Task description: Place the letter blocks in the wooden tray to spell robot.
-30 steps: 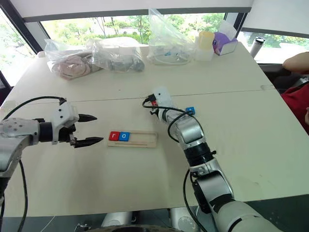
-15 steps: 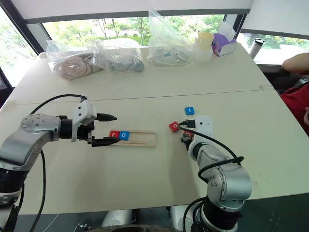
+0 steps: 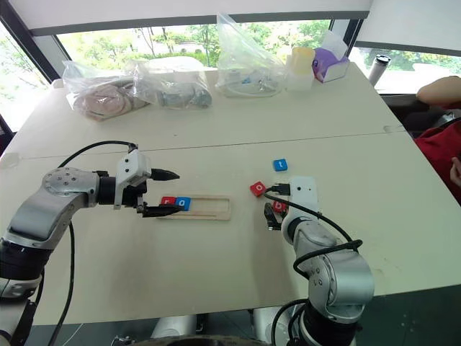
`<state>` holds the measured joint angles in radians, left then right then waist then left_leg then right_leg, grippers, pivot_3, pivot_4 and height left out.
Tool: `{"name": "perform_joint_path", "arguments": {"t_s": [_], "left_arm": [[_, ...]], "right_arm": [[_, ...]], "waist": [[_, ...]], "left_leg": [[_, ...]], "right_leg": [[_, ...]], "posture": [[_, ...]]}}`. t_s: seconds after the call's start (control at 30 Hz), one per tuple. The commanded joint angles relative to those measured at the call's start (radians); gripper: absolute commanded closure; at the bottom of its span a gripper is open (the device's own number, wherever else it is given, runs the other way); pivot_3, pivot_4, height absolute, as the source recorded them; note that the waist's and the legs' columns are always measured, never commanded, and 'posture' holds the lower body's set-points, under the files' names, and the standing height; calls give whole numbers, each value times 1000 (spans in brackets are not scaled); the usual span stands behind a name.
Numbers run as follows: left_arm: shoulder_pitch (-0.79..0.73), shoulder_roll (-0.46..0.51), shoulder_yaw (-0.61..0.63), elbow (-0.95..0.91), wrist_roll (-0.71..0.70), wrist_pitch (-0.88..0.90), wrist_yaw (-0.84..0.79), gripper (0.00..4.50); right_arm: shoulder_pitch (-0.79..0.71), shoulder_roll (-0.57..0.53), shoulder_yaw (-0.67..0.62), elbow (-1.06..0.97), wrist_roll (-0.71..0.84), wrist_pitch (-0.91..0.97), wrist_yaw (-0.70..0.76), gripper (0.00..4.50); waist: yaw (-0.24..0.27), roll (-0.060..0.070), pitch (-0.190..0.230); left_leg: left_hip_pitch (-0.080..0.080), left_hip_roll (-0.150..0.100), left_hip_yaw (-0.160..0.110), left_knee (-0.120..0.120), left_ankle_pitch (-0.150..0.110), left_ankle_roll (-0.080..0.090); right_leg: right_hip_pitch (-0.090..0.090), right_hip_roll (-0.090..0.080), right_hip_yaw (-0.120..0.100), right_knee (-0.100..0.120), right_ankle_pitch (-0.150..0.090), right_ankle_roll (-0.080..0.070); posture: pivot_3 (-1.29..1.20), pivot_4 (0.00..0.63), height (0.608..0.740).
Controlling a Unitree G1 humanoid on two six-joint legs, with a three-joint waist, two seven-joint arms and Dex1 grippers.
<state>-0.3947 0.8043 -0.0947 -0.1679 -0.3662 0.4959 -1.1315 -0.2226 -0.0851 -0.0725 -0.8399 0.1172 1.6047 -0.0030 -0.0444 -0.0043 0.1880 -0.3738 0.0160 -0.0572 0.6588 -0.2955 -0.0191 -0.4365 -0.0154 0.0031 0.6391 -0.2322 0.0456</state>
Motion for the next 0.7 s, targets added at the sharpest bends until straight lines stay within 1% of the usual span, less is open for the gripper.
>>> {"name": "perform_joint_path", "arguments": {"t_s": [0.03, 0.07, 0.1, 0.17, 0.2, 0.27, 0.33, 0.4, 0.47, 0.6, 0.7], "left_arm": [[-6, 26, 55, -46, -57, 32, -23, 0], [-6, 33, 63, -56, -75, 48, -32, 0], [-3, 45, 69, -75, -94, 61, -45, 0], [17, 75, 70, -130, -119, 79, -77, 0], [33, 96, 61, -160, -118, 77, -94, 0], [57, 122, 50, -211, -121, 77, -105, 0], [66, 121, 56, -259, -155, 107, -93, 0], [65, 110, 54, -290, -169, 131, -72, 0], [63, 97, 47, -304, -169, 143, -46, 0], [92, 96, 45, -325, -164, 149, -22, 0], [118, 99, 44, -342, -165, 149, -11, 0]], "right_arm": [[-66, -135, -54, -39, 104, -108, 183, 57], [-57, -193, -65, -20, 137, -165, 255, 57], [-21, -290, -51, 16, 167, -254, 360, 57], [82, -490, 18, 84, 177, -489, 569, 57], [125, -546, 26, 125, 186, -596, 651, 57], [174, -574, -12, 219, 230, -728, 751, 57], [191, -602, -19, 322, 229, -858, 823, 57], [183, -617, -3, 419, 191, -979, 846, 57], [167, -623, 13, 491, 176, -1060, 868, 57], [154, -642, 55, 600, 130, -1199, 917, 57], [141, -641, 66, 675, 124, -1260, 943, 57]], "waist": [[0, -2, 0], [0, -2, 1], [0, -2, 1], [4, -3, 1], [4, -4, 1], [2, -4, 1], [-1, -5, 1], [2, -5, 2], [3, -5, 2], [3, -6, 2], [3, -6, 2]], "left_leg": [[0, 0, 0, 0, 0, 0], [0, 0, 0, 1, 0, 0], [0, 0, 0, 1, 0, 0], [0, 0, -1, -1, 0, 0], [1, 0, -1, -3, 0, 0], [2, 0, 0, -9, 0, 0], [1, 0, 2, -8, 0, 1], [2, 0, 3, -8, 0, 1], [2, 0, 3, -7, 0, 1], [2, 0, 2, -5, 0, 0], [2, 0, 2, -5, 0, 0]], "right_leg": [[0, -1, 0, 0, 0, 0], [1, 0, 0, 0, 0, 0], [1, 0, 0, -1, 0, 0], [2, 1, -1, -3, 0, 1], [3, 0, -2, -5, -1, 2], [3, 0, -1, -9, 0, 3], [3, 1, 0, -9, 1, 5], [2, 1, 2, -8, 1, 5], [3, 1, 2, -8, 1, 5], [4, 2, 2, -7, 1, 3], [4, 2, 3, -7, 1, 3]], "posture": [[0, 150, 740], [0, 150, 740], [0, 150, 740], [0, 150, 740], [0, 150, 740], [0, 150, 740], [0, 150, 740], [0, 150, 740], [0, 150, 740], [0, 150, 740], [0, 150, 740]]}}
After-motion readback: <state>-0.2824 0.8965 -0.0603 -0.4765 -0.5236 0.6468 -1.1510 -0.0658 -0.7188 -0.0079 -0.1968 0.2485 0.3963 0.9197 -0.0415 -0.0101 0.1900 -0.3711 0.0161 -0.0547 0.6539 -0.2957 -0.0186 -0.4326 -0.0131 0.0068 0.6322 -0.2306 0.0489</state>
